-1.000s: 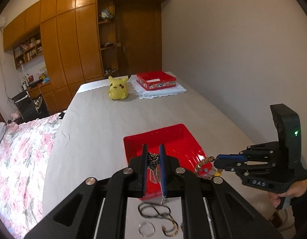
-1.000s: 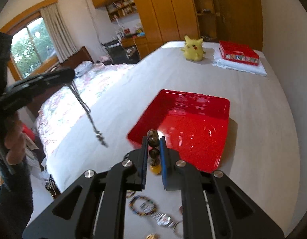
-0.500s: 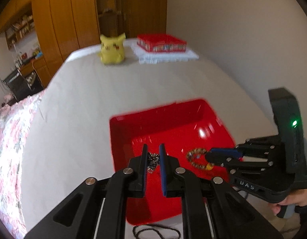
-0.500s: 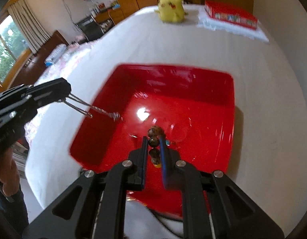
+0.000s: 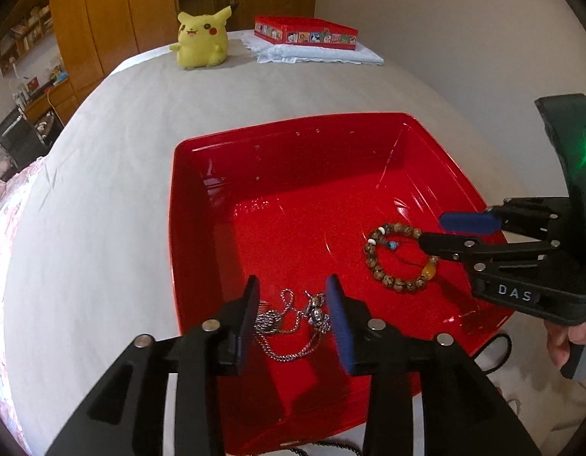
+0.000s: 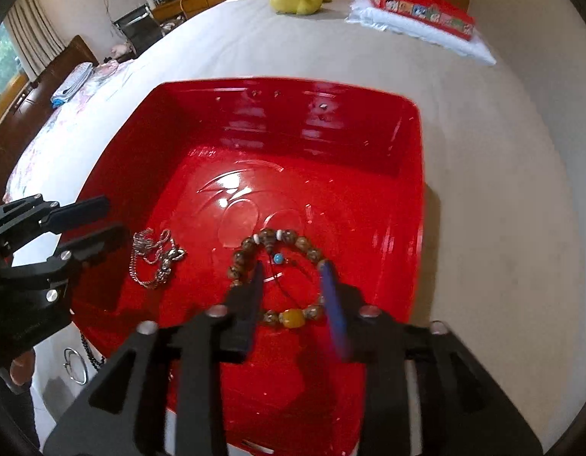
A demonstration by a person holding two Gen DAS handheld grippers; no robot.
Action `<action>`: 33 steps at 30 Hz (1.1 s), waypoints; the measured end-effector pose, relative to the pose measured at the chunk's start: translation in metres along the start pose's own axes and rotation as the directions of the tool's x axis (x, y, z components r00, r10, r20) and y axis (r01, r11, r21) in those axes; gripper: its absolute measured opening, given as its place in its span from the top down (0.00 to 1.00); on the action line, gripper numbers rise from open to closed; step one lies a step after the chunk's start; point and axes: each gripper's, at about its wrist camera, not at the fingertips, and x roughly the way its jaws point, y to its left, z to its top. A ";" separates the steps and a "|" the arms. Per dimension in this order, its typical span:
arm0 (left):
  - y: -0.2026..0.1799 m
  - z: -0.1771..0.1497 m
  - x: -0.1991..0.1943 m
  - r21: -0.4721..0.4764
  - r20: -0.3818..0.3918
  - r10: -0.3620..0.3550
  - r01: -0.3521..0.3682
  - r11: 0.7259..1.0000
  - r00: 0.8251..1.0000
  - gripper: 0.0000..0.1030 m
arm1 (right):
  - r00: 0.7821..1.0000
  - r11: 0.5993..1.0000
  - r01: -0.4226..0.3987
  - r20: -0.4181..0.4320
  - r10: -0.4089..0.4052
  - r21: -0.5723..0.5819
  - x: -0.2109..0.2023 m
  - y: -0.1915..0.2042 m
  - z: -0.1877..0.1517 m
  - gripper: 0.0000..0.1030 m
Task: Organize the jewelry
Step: 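Carry the chain into the red tray and open the left tool while the right tool drops the bracelet there, then withdraw both open tools from the tray back toward the remaining jewelry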
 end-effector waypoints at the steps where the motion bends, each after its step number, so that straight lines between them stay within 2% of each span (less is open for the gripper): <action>1: 0.001 0.000 -0.004 -0.002 0.006 0.003 -0.003 1.000 1.000 0.62 | 1.000 1.000 0.003 0.013 -0.003 0.001 -0.004 -0.001 0.000 0.64; 4: 0.003 -0.003 -0.026 0.001 0.038 -0.006 0.006 1.000 0.999 0.61 | 0.999 1.000 -0.014 0.049 0.013 0.010 -0.022 -0.003 -0.003 0.64; 9: 0.001 -0.024 -0.088 0.021 0.148 0.016 -0.019 1.000 0.989 0.42 | 0.990 0.999 -0.038 0.134 0.040 -0.020 -0.072 0.006 -0.024 0.60; 11: -0.001 -0.037 -0.111 0.028 0.181 0.026 -0.031 0.999 0.983 0.36 | 0.983 0.998 -0.030 0.177 0.038 -0.047 -0.096 0.013 -0.040 0.53; 15: -0.004 -0.062 -0.142 0.041 0.222 0.058 -0.069 0.997 0.973 0.27 | 0.969 0.995 -0.025 0.244 0.047 -0.095 -0.136 0.029 -0.078 0.49; 19: -0.005 -0.097 -0.164 0.046 0.258 0.087 -0.103 0.994 0.962 0.19 | 0.952 0.994 -0.024 0.301 0.056 -0.110 -0.168 0.040 -0.117 0.32; 23: -0.003 -0.133 -0.169 0.020 0.259 0.105 -0.114 0.993 0.960 0.16 | 0.939 0.993 -0.032 0.337 0.070 -0.117 -0.188 0.051 -0.162 0.18; 27: -0.003 -0.172 -0.160 0.024 0.229 0.125 -0.133 0.991 0.965 0.15 | 0.941 0.992 -0.030 0.332 0.071 -0.125 -0.189 0.065 -0.211 0.17; 31: -0.003 -0.205 -0.141 0.025 0.187 0.111 -0.118 0.993 0.976 0.15 | 0.954 0.990 -0.020 0.295 0.061 -0.142 -0.174 0.081 -0.255 0.17; 33: -0.001 -0.217 -0.132 0.020 0.167 0.112 -0.117 0.993 0.980 0.15 | 0.959 0.992 -0.041 0.272 0.073 -0.124 -0.164 0.085 -0.272 0.17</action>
